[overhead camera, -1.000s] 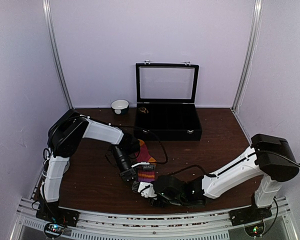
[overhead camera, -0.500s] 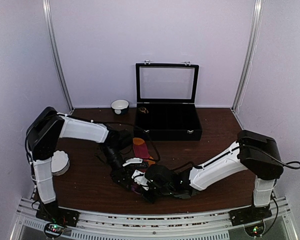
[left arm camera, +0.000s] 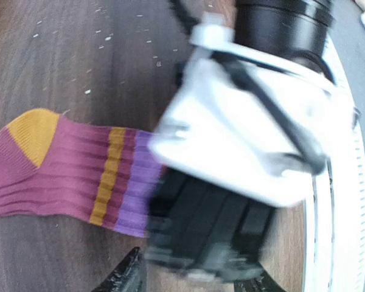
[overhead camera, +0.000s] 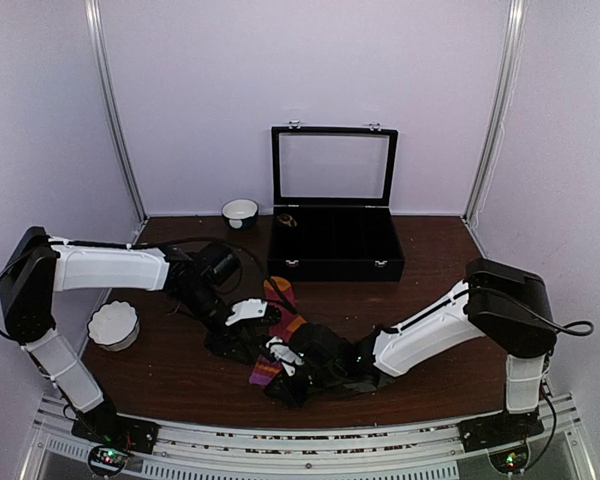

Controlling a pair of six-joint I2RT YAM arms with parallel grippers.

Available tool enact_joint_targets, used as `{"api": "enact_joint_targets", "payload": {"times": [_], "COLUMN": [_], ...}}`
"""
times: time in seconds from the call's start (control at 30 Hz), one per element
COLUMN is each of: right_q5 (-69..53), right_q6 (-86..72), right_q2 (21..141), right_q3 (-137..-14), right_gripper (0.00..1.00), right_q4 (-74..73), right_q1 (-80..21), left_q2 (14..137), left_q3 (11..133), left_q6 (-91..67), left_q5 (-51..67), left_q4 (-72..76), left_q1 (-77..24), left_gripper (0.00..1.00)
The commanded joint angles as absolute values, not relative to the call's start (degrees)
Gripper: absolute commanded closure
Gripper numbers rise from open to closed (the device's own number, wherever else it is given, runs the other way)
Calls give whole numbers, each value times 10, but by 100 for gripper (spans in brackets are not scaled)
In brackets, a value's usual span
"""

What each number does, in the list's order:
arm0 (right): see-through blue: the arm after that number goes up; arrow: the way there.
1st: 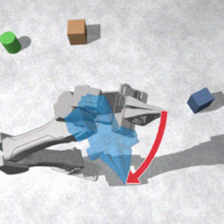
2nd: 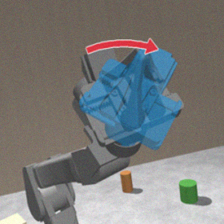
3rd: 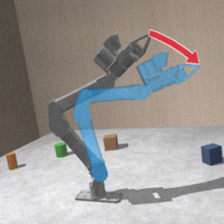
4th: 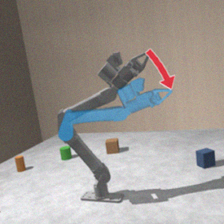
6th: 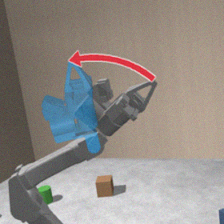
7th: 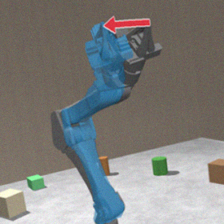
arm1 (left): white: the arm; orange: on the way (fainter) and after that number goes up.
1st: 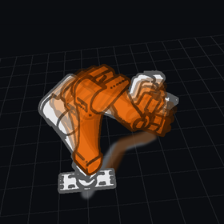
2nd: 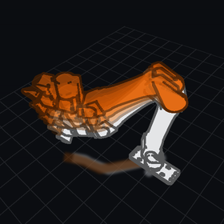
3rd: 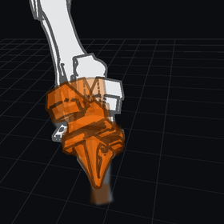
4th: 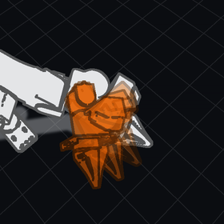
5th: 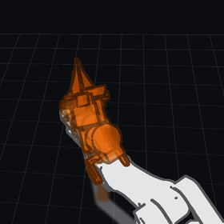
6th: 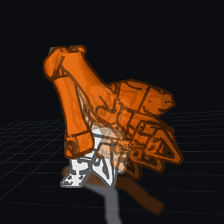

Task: Roll the socks
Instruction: Roll the sock at the center of the board.

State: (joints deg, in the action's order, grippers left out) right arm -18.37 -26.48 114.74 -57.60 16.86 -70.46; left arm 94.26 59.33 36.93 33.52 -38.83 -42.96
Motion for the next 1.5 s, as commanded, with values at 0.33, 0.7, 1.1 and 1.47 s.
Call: {"api": "enact_joint_targets", "payload": {"times": [0.33,0.7,1.1,1.47], "right_q5": [-326,-426,-443,-454], "right_q6": [-440,-505,-504,-497], "right_q2": [1144,1171,1173,1182], "right_q3": [-465,-486,-500,-515], "right_gripper": [100,100,100,100], "right_q4": [260,282,255,230], "right_q1": [-644,-608,-605,-604], "left_q2": [883,903,940,913], "left_q3": [504,504,519,514], "left_q6": [408,465,474,485], "left_q5": [249,124,77,75], "left_q4": [-276,-234,-225,-221], "left_q1": [-548,-605,-637,-654], "left_gripper": [55,58,65,60]}}
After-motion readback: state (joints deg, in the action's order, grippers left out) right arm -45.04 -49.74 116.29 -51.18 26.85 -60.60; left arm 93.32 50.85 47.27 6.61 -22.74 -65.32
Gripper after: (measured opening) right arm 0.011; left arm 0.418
